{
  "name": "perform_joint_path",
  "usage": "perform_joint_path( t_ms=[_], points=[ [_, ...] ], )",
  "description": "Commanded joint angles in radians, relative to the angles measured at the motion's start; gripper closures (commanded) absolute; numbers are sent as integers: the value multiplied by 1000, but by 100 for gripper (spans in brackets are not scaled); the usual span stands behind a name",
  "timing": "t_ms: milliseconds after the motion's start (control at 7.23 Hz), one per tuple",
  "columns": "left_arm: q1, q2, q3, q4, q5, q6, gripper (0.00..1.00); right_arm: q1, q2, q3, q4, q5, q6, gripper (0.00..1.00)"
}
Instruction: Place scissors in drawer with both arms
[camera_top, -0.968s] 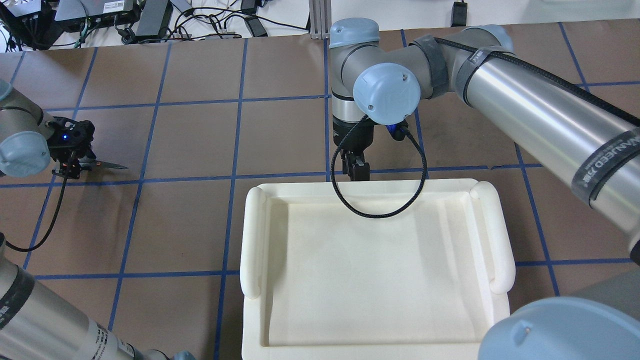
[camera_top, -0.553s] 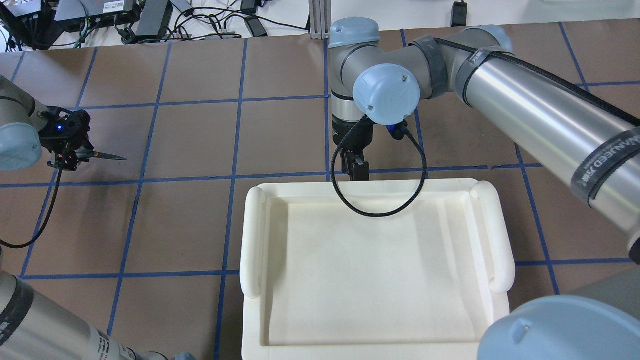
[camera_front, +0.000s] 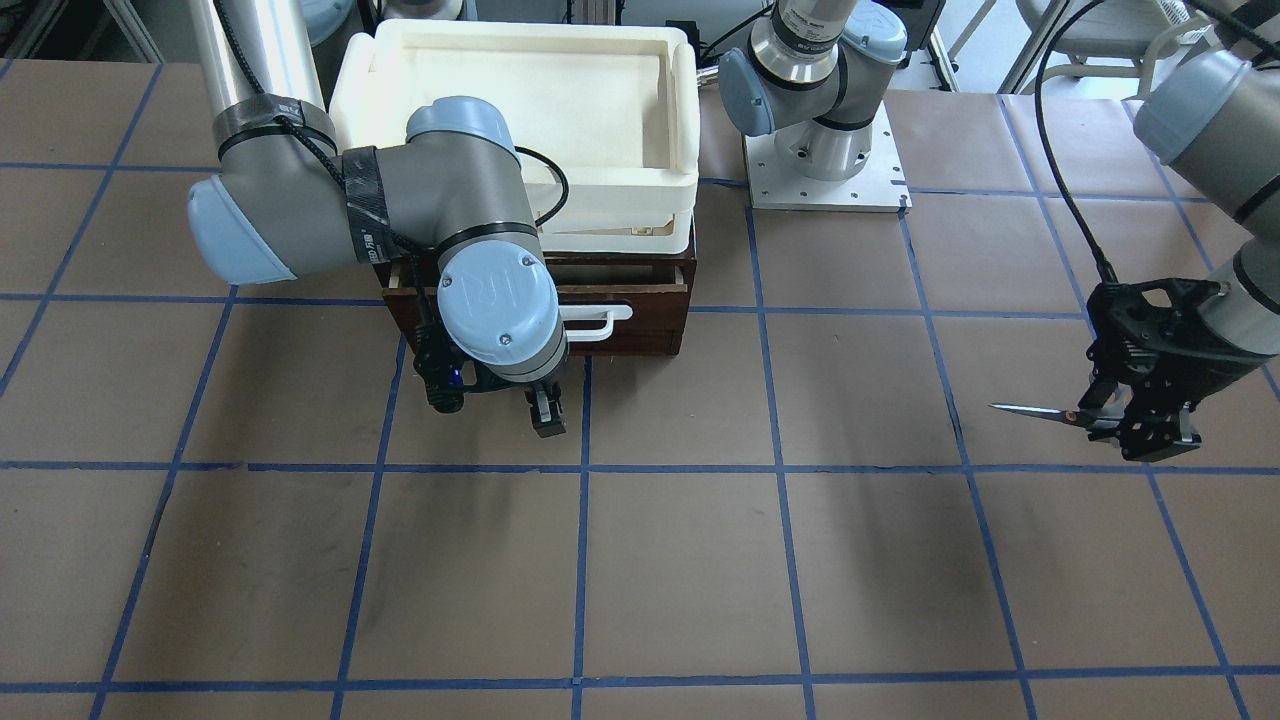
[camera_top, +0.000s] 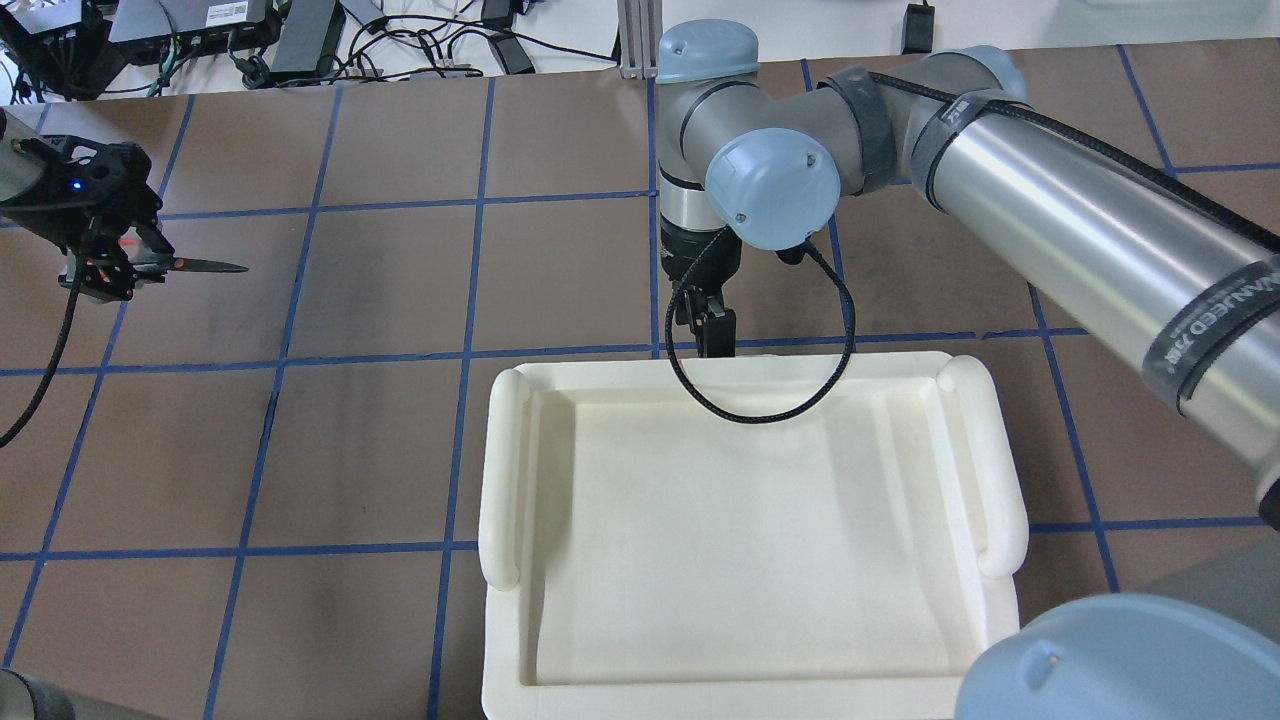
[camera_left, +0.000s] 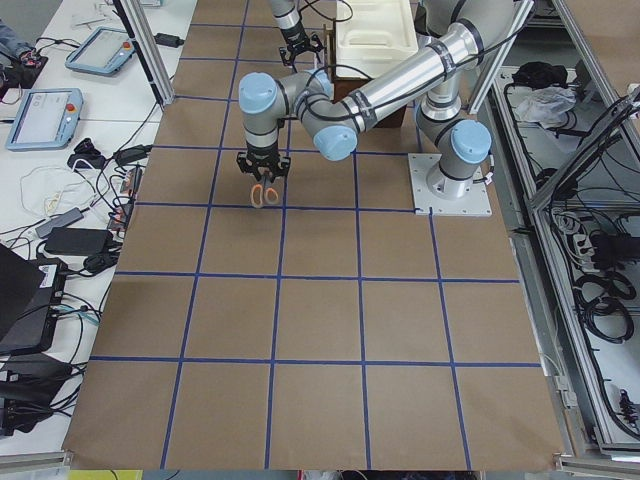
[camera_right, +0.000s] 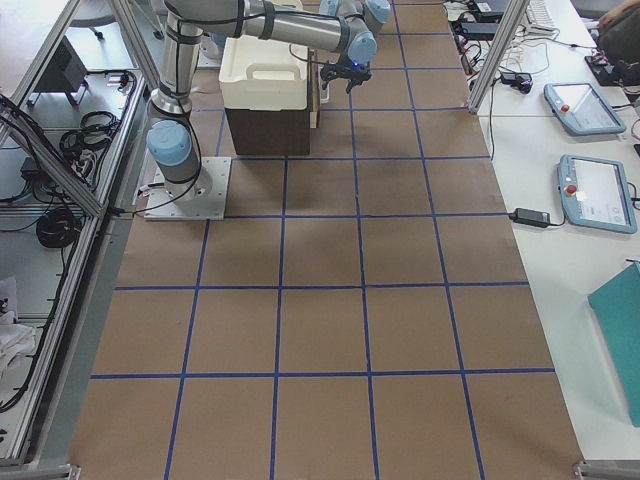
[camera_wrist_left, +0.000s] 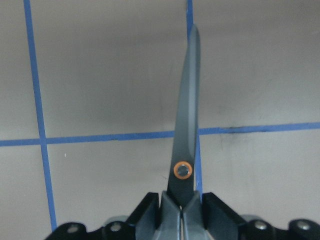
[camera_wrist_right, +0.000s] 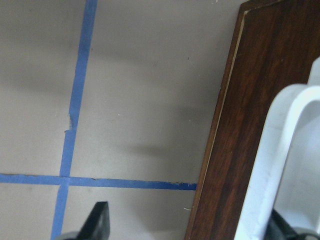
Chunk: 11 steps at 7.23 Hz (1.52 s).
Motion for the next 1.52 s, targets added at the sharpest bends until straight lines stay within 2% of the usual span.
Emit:
perform_joint_path(
  t_ms=[0, 415, 691, 968, 1383],
  points=[
    [-122, 67, 74, -161, 20, -179, 88, 0, 1, -2, -11, -5, -27, 0],
    [-331, 90, 90, -224, 66, -490, 88, -3, 3, -4, -39, -6, -44, 0],
    [-449, 89, 92, -223, 62, -581, 88, -6, 20, -19, -56, -6, -58, 0],
    [-476, 104, 90, -218, 63, -576, 88, -9, 43, -62, -56, -8, -58, 0],
    [-467, 118, 75, -201, 65, -616, 88, -12, 49, -67, -57, -9, -82, 0]
  ],
)
